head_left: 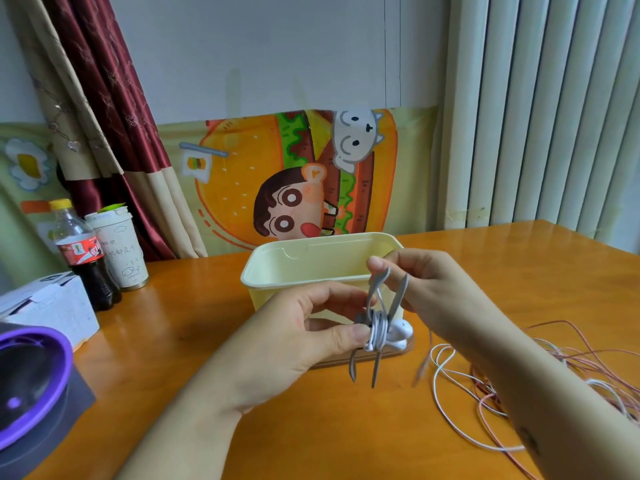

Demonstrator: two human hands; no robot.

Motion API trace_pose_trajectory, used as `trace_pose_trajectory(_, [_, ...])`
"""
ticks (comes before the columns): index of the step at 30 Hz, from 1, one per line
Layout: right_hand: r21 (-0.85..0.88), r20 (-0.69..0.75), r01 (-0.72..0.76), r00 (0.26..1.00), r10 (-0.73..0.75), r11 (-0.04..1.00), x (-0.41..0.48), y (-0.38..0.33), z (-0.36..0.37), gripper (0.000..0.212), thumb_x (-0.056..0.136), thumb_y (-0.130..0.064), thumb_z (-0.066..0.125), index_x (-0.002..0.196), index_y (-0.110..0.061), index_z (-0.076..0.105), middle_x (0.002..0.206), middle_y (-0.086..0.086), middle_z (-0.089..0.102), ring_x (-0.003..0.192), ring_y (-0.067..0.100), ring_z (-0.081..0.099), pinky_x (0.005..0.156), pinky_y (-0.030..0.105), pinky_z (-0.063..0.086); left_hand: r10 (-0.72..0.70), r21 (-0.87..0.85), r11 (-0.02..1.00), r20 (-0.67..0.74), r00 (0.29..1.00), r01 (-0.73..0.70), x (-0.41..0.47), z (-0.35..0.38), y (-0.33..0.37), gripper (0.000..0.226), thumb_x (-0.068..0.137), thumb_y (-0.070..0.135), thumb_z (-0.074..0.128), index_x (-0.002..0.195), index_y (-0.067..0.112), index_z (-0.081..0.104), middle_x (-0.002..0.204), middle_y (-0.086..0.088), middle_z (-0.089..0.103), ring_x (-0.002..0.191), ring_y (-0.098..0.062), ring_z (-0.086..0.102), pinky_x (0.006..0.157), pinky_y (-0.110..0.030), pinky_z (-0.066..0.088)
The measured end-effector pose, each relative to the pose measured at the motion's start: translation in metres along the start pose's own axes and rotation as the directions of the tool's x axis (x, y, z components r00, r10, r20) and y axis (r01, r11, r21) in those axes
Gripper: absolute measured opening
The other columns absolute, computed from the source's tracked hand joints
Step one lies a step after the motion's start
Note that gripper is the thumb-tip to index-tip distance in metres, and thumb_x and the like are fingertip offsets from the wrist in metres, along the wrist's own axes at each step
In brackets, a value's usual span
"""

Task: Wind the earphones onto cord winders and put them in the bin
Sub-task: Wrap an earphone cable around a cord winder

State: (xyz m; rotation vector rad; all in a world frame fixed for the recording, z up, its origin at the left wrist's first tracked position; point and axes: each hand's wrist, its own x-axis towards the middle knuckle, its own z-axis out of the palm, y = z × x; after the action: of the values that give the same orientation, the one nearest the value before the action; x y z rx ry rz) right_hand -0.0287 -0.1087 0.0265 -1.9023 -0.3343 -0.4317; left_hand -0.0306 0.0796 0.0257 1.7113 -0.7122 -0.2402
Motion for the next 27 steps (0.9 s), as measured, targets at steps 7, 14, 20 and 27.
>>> trace_pose_trajectory(7, [-0.011, -0.116, 0.179, 0.977, -0.179, 0.984, -0.006, -0.026, -0.018, 0.036, 0.075, -0.053, 0.054, 0.064, -0.022, 0.065, 0.048, -0.01, 0.044, 0.048, 0.001, 0.04, 0.049, 0.009, 0.032, -0.062, 0.02, 0.998, -0.137, 0.989, 0.065, 0.004, -0.004, -0.005, 0.037, 0.065, 0.033, 0.072, 0.101, 0.023, 0.072, 0.102, 0.004, 0.074, 0.096, -0.013, 0.071, 0.098, -0.034, 0.049])
trace_pose_trajectory(14, [-0.044, -0.086, 0.22, 0.971, -0.223, 0.974, -0.011, -0.035, -0.011, 0.034, 0.076, -0.051, 0.055, 0.066, -0.02, 0.066, 0.048, -0.009, 0.043, 0.047, 0.002, 0.039, 0.046, 0.009, 0.03, -0.117, 0.046, 0.991, -0.13, 0.985, 0.123, 0.004, 0.001, -0.004, 0.04, 0.062, 0.043, 0.077, 0.097, 0.024, 0.072, 0.101, 0.002, 0.074, 0.096, -0.014, 0.07, 0.096, -0.032, 0.049])
trace_pose_trajectory(20, [-0.066, 0.021, 0.249, 0.968, -0.248, 0.966, -0.013, -0.038, -0.006, 0.028, 0.076, -0.047, 0.056, 0.067, -0.023, 0.066, 0.051, -0.017, 0.054, 0.052, -0.002, 0.049, 0.05, 0.006, 0.034, -0.19, 0.015, 0.981, -0.098, 0.977, 0.192, 0.005, 0.008, -0.008, 0.023, 0.082, 0.017, 0.074, 0.104, 0.01, 0.069, 0.106, -0.01, 0.07, 0.087, -0.022, 0.074, 0.084, -0.027, 0.057])
trace_pose_trajectory(27, [-0.079, -0.098, 0.198, 0.974, -0.205, 0.977, -0.008, -0.03, -0.015, 0.029, 0.076, -0.047, 0.055, 0.067, -0.022, 0.066, 0.045, -0.016, 0.048, 0.046, -0.002, 0.044, 0.047, 0.006, 0.032, -0.129, -0.012, 0.992, -0.056, 0.99, 0.128, 0.003, 0.004, -0.003, 0.036, 0.065, 0.029, 0.072, 0.098, 0.017, 0.069, 0.09, 0.009, 0.073, 0.084, -0.012, 0.073, 0.076, -0.017, 0.054])
